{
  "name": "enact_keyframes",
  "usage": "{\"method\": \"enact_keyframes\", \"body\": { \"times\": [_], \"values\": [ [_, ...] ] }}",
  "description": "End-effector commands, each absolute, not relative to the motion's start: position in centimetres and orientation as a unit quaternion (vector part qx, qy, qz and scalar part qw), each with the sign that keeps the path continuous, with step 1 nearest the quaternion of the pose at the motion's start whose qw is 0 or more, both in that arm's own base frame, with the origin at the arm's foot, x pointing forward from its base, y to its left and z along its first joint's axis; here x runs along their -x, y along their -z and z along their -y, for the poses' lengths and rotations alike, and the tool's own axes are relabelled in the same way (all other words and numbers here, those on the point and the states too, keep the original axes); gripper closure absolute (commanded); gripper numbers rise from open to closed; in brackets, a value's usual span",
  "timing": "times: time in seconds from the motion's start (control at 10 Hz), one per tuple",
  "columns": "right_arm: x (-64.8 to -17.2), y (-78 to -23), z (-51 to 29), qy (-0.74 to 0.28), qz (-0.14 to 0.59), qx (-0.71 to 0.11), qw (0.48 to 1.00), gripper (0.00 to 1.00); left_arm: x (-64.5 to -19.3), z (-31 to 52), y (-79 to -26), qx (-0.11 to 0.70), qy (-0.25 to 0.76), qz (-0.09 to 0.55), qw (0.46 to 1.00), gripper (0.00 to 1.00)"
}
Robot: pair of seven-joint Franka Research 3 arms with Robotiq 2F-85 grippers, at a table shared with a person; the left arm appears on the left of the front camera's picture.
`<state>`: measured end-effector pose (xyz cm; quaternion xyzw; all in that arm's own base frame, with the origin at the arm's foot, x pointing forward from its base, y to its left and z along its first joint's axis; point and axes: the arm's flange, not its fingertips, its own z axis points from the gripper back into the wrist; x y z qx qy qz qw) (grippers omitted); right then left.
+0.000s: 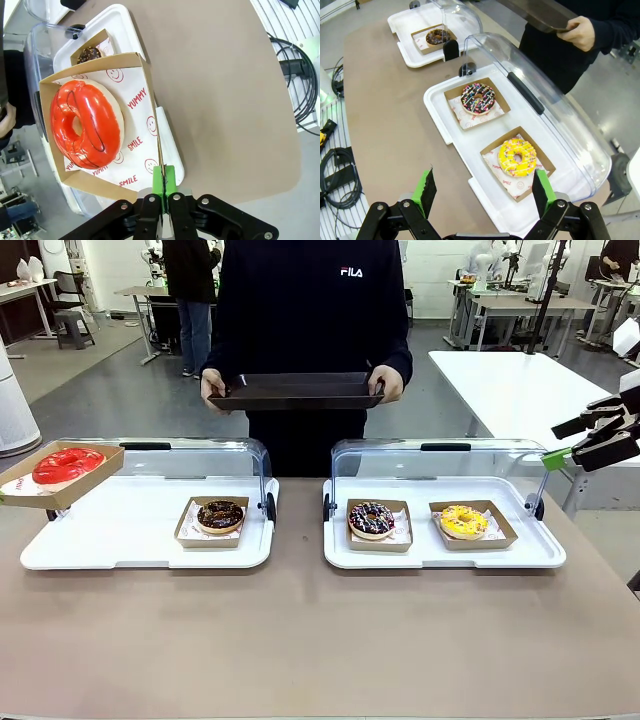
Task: Provide the desired donut to the person.
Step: Pick up and lift the Paper togo box containing the Donut pointed at by the person, then place the picked Paper togo box onto the Handle tray extended by the person.
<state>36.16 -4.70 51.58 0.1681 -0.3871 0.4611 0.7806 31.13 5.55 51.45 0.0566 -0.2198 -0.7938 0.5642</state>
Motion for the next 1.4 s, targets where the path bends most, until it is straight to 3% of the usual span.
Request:
{"method": "enact_keyframes", "body": {
  "times": [0.0,1.3],
  "values": [
    [-36.36,-51.47,4.56,-0.457,0.392,-0.173,0.779,0.00,-30.94,-5.52,-51.49,-0.063,0.790,0.212,0.572,1.00],
    [-36.36,-51.47,4.56,-0.457,0.392,-0.173,0.779,0.00,-30.94,-5.52,-51.49,-0.063,0.790,0.212,0.572,1.00]
  ]
}}
